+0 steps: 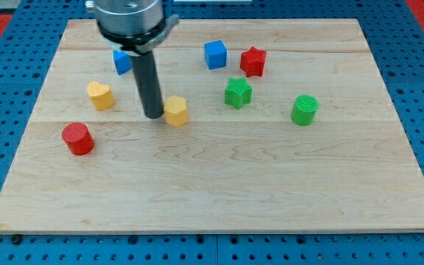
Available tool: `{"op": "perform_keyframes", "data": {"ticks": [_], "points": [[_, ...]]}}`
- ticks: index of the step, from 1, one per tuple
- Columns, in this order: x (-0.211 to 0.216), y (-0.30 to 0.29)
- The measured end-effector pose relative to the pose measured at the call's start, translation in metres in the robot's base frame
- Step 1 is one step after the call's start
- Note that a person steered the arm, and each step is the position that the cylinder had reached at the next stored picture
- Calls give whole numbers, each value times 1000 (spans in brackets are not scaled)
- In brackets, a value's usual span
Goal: Slide the yellow heart to the top of the yellow hexagon
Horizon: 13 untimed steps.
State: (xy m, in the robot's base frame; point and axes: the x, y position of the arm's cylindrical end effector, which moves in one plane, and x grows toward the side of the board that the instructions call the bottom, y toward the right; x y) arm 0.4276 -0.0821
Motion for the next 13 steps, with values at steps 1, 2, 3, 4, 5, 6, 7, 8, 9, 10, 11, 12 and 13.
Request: {"op": "perform_keyframes", "data": {"ticks": [1,2,3,4,5,6,7,8,9,10,11,12,13], "points": [[3,-1],[2,-96],[-3,-149],[-34,-150],[-34,-97],[-32,-24],[-28,-4],[-39,-30],[-39,-30],[-38,-30],[-38,-30],[-38,-24],[-38,6]]}}
